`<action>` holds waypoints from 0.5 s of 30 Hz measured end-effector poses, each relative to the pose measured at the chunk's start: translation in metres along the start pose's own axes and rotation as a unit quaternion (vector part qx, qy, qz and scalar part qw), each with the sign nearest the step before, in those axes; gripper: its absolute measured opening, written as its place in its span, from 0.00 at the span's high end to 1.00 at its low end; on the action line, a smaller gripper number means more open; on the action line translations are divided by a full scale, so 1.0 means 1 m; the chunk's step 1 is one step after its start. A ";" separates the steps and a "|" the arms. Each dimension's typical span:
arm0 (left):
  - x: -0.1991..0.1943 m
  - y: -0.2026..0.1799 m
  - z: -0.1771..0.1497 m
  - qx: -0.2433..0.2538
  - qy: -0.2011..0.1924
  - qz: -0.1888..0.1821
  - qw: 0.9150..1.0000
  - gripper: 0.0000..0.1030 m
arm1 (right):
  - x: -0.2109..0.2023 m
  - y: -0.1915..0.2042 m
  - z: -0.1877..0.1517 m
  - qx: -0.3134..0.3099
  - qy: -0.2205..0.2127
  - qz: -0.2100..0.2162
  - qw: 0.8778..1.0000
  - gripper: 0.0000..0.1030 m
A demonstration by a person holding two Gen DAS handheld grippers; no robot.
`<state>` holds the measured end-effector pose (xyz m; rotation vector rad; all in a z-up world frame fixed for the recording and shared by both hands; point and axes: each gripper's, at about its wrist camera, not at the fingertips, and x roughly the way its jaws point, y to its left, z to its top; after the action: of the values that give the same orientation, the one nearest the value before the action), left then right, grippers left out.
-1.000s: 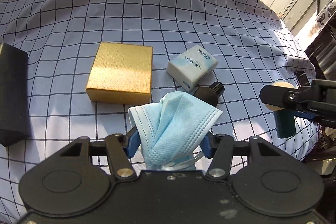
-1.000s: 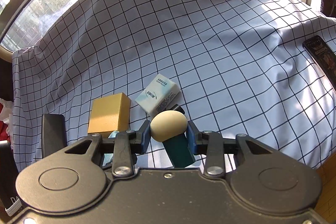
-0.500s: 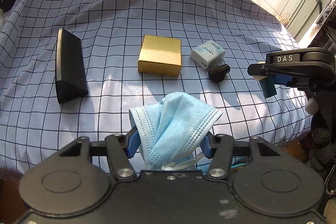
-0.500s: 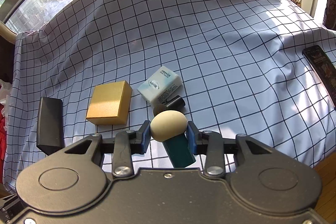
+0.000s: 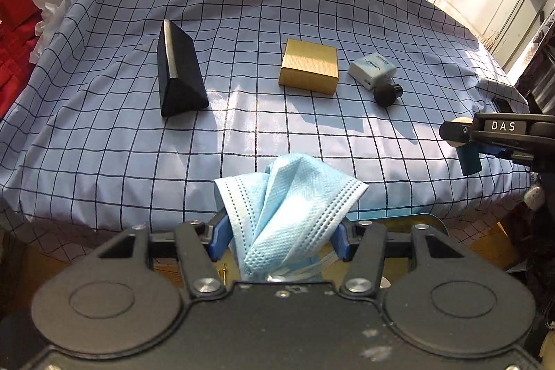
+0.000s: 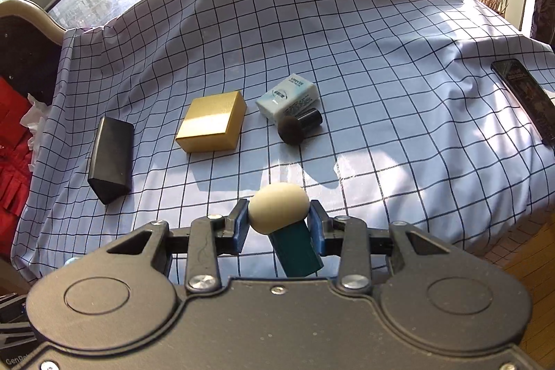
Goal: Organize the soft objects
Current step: 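Carry mask and brush over the tray and open both tools to release them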
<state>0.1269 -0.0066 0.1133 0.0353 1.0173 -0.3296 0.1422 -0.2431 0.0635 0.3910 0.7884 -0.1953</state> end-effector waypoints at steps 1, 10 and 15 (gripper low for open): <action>0.000 0.001 -0.002 -0.002 0.002 -0.003 1.000 0.48 | -0.004 -0.001 -0.009 0.005 0.001 0.002 1.000 0.63; 0.003 -0.001 -0.027 0.004 0.031 -0.020 0.999 0.48 | -0.030 0.006 -0.070 0.014 0.049 0.007 0.999 0.63; 0.009 -0.011 -0.033 0.013 0.046 -0.037 0.998 0.48 | -0.046 0.021 -0.078 -0.026 0.048 0.002 0.999 0.63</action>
<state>0.1011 -0.0132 0.0896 0.0361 1.1081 -0.4107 0.0660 -0.1909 0.0520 0.3552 0.8858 -0.1526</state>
